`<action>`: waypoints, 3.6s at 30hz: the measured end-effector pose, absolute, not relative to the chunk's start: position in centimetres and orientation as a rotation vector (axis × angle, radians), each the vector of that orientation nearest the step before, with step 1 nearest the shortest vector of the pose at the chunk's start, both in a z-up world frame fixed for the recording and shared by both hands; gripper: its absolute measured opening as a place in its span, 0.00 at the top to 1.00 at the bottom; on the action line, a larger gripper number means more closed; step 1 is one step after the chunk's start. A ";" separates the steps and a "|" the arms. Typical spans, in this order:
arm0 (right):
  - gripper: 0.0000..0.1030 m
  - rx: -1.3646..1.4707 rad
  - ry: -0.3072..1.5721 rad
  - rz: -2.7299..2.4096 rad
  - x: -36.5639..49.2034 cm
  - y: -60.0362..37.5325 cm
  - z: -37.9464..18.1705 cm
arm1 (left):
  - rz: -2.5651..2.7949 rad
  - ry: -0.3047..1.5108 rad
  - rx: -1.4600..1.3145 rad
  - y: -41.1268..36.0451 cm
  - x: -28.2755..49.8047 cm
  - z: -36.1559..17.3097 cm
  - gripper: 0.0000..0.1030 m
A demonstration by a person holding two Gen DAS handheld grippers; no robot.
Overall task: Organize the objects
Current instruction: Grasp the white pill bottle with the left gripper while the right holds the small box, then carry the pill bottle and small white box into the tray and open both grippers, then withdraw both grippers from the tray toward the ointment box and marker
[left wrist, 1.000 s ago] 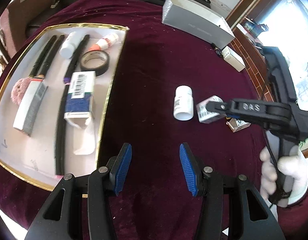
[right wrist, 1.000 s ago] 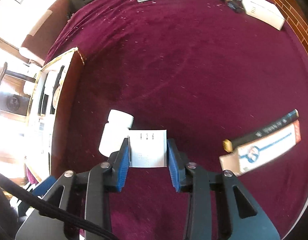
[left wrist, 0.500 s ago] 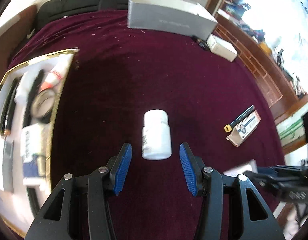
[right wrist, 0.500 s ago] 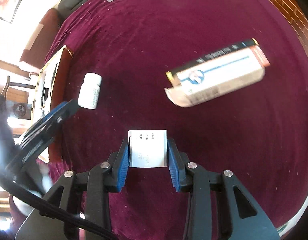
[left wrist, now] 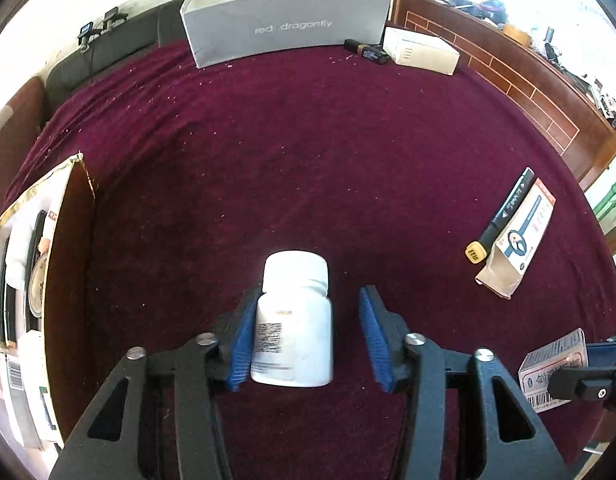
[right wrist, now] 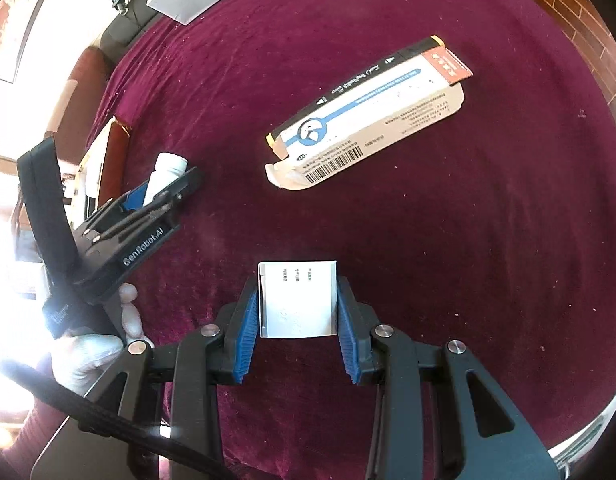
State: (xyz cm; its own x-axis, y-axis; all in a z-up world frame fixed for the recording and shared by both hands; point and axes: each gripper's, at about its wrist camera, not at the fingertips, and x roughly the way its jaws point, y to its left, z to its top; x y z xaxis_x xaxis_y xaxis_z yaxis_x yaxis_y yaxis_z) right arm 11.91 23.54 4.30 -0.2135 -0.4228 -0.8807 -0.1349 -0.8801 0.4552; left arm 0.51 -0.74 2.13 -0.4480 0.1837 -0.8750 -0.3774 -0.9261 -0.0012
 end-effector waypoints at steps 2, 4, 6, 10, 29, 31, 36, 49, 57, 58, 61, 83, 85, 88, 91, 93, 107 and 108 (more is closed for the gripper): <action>0.67 1.836 -0.661 -2.206 11.8 23.3 4.2 | 2.396 0.252 -1.426 -1.2 0.6 2.3 0.73; 0.67 1.840 -0.652 -2.205 11.6 23.0 4.1 | 2.385 0.209 -1.442 -1.4 0.7 2.5 0.73; 0.67 1.841 -0.633 -2.208 11.5 22.8 4.1 | 2.385 0.173 -1.447 -1.9 0.7 2.8 0.73; 0.68 1.820 -0.605 -2.220 11.0 22.2 4.5 | 2.386 0.058 -1.448 -3.1 1.2 4.0 0.73; 0.68 1.667 -0.494 -2.102 9.0 12.9 8.5 | 2.608 -0.148 -1.403 -17.4 7.3 11.3 0.73; 0.68 1.651 -0.462 -2.080 8.7 10.9 9.0 | 2.660 -0.173 -1.439 -20.6 7.6 11.0 0.73; 0.68 1.610 -0.373 -2.019 7.7 4.3 10.3 | 2.756 -0.199 -1.527 -27.0 8.6 9.5 0.72; 0.67 1.642 -0.205 -1.822 7.1 -11.7 8.2 | 2.737 -0.199 -1.629 -34.3 7.3 5.1 0.72; 0.67 1.717 -0.151 -1.766 6.4 -16.4 5.4 | 2.727 -0.141 -1.648 -35.2 6.4 4.1 0.72; 0.67 1.721 -0.144 -1.766 6.3 -16.7 5.2 | 2.724 -0.144 -1.650 -35.3 6.3 4.1 0.72; 0.67 1.736 -0.125 -1.774 6.0 -17.7 4.6 | 2.707 -0.147 -1.650 -35.4 6.0 4.0 0.72; 0.53 1.749 -0.140 -1.830 5.6 -18.7 3.7 | 2.722 -0.151 -1.596 -35.7 5.0 6.8 0.57; 0.51 1.733 -0.142 -1.837 5.5 -18.5 4.2 | 2.724 -0.159 -1.602 -35.8 5.1 7.1 0.57; 0.51 1.685 -0.184 -1.871 5.5 -17.7 5.5 | 2.740 -0.153 -1.608 -35.8 5.4 7.6 0.57; 0.51 1.633 -0.225 -1.921 5.5 -16.9 6.9 | 2.768 -0.138 -1.603 -35.5 5.8 8.6 0.57; 0.49 1.603 -0.279 -1.967 5.2 -14.9 7.9 | 2.795 -0.130 -1.562 -35.1 6.2 9.8 0.57; 0.44 1.688 -0.944 -2.426 3.3 18.1 7.8 | 2.743 -0.114 -1.267 -25.2 7.5 15.1 0.54; 0.44 1.706 -0.984 -2.457 3.1 20.9 7.7 | 2.728 -0.111 -1.274 -24.4 7.5 14.9 0.54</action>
State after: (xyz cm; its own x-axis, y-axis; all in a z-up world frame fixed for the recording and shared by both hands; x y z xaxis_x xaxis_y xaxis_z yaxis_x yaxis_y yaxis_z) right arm 3.09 20.89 7.74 -0.4128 -0.3329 -0.8478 -0.3443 -0.8047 0.4836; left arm 7.53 -24.43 14.90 -0.6354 0.1472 -0.7580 -0.0854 -0.9890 -0.1205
